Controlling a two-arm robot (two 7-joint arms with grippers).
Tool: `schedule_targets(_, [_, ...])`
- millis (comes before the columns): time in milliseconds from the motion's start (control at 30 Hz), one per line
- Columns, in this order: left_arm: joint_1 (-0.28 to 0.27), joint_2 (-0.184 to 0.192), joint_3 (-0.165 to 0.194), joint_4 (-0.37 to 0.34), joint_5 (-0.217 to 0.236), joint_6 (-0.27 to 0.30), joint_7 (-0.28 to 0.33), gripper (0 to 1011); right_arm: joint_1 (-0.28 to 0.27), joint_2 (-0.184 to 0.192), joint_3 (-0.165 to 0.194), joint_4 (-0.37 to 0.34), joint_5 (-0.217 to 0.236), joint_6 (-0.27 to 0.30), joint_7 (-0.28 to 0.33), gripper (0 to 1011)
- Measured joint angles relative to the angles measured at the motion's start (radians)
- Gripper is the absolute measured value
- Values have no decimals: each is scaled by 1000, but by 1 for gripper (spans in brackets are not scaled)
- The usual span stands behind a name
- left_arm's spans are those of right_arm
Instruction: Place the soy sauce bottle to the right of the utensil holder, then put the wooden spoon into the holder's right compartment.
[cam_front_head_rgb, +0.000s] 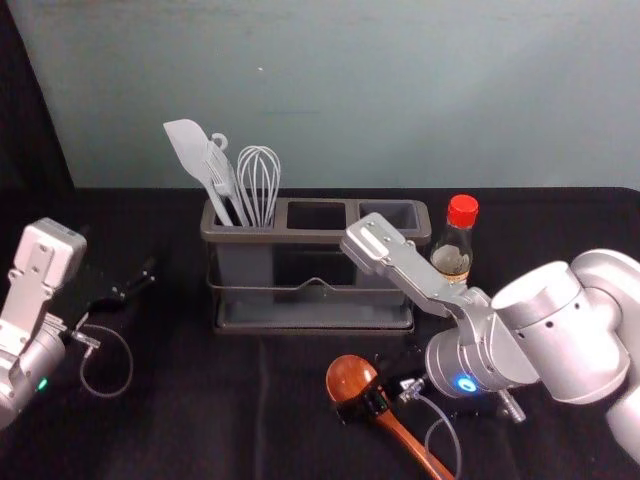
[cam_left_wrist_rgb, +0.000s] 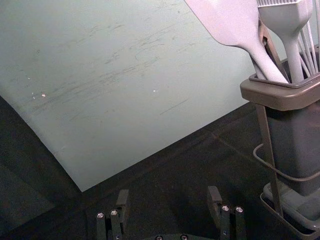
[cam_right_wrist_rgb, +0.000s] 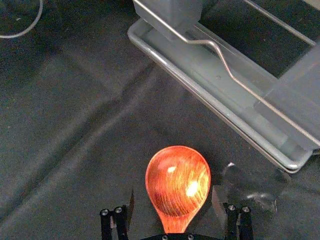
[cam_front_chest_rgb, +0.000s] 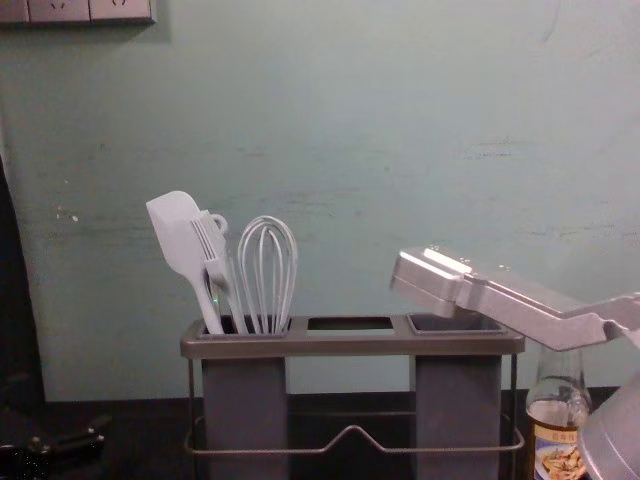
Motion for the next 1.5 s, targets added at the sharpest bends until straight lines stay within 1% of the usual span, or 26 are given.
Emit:
schedule_targets(300, [0,0,0,0,0,0,0,1012,14,-24,-3,41,-20,-10,20,1003])
schedule_targets(900, [0,0,0,0,0,0,0,1012,38,-50,-21,90,-77,-32,50,1002])
schedule_targets(1500, [0,0,0,0,0,0,0,1011,49,-76,-35,130,-124,-54,81,1003])
